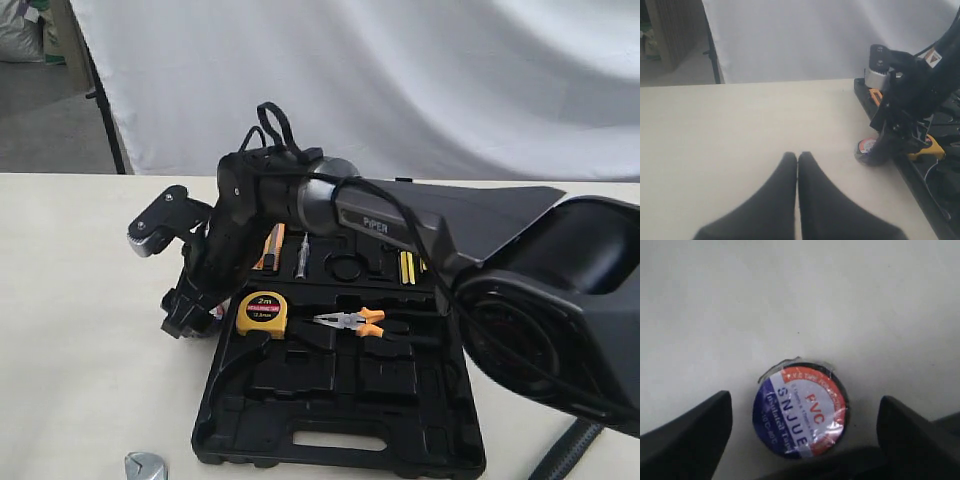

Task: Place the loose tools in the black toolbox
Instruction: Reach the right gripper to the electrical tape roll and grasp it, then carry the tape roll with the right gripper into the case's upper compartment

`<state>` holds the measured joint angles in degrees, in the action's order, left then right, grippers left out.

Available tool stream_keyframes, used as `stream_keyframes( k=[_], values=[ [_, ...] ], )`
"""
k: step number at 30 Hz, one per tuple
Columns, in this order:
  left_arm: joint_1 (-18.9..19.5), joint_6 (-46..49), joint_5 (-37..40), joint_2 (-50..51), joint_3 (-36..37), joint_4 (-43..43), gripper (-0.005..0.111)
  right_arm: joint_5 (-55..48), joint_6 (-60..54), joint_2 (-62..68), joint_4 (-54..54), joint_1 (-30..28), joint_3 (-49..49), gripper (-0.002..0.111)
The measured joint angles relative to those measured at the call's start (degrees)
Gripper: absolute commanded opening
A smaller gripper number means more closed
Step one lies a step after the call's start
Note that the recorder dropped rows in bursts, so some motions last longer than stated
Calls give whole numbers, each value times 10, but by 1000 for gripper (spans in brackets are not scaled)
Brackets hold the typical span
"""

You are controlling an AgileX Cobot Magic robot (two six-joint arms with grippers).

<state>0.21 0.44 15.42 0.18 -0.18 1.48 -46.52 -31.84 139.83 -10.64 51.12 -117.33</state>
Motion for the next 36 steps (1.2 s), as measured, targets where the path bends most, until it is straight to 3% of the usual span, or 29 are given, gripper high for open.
stream_keyframes(
  k=[5,7,16,23,29,36],
  values=[
    [0,0,0,0,0,0,1,4,-21,20,5,2,-9,74],
    [0,0,0,0,0,0,1,9,-25,28,4,4,-11,68],
    [0,0,0,0,0,0,1,15,-41,31,5,5,-11,0],
    [0,0,0,0,0,0,1,-34,16,-31,12,5,-11,0],
    [0,0,0,0,0,0,1,-98,77,-183,52,2,-11,0],
    [0,0,0,0,0,0,1,-159,105,-290,39,-88,58,0]
  ],
)
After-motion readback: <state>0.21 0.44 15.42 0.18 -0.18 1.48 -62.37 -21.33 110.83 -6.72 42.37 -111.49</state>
